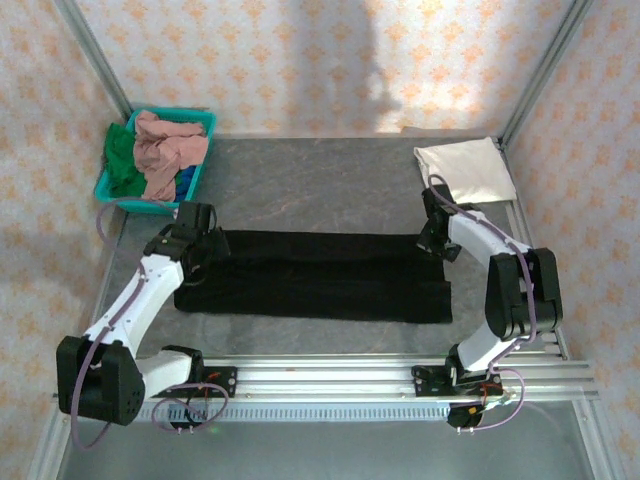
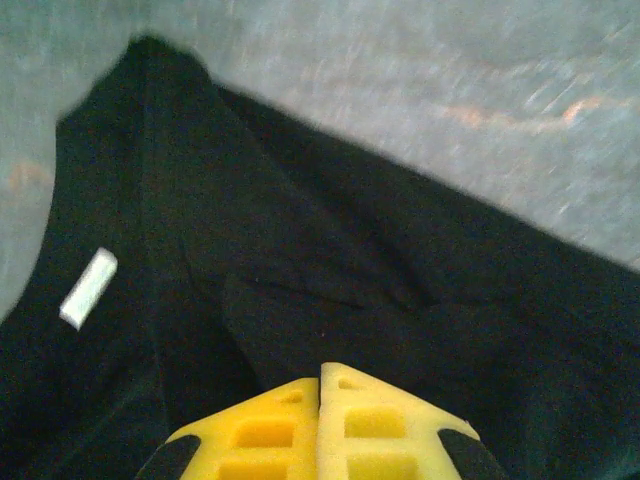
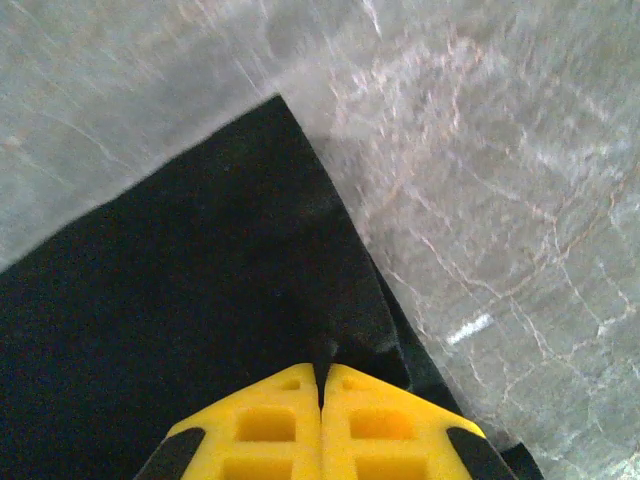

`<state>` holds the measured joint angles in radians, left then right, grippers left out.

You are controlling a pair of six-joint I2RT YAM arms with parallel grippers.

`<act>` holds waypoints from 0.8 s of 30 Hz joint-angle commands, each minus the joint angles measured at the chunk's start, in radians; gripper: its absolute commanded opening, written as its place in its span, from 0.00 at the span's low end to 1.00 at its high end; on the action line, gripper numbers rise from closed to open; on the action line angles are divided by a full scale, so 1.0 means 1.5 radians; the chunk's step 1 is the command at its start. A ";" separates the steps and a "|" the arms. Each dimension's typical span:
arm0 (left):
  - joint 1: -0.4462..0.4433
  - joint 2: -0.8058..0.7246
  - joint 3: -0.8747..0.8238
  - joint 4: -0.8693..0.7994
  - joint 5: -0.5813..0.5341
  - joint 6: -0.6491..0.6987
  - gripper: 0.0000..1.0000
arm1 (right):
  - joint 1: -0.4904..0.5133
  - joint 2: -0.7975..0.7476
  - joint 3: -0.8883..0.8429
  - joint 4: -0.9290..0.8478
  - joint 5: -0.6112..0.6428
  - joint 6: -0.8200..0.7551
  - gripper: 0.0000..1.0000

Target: Fold and stack the t-shirts

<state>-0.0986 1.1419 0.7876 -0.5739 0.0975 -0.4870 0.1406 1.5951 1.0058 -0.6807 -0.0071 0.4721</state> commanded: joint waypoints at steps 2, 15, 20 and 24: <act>-0.004 -0.031 -0.058 0.011 0.007 -0.027 0.00 | -0.003 -0.008 -0.010 -0.015 0.018 0.004 0.04; -0.003 -0.059 -0.106 -0.025 -0.012 -0.059 0.32 | -0.003 -0.016 -0.021 -0.100 0.031 0.005 0.26; -0.004 -0.044 -0.062 -0.043 -0.017 -0.042 0.55 | -0.003 -0.028 -0.020 -0.082 0.017 0.011 0.28; -0.006 0.027 -0.014 -0.022 0.023 -0.026 0.61 | -0.003 -0.020 -0.023 -0.044 0.010 0.014 0.28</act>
<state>-0.0986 1.1236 0.7055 -0.6125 0.1040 -0.5488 0.1402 1.5791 0.9840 -0.7731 -0.0006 0.4755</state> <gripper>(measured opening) 0.608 0.279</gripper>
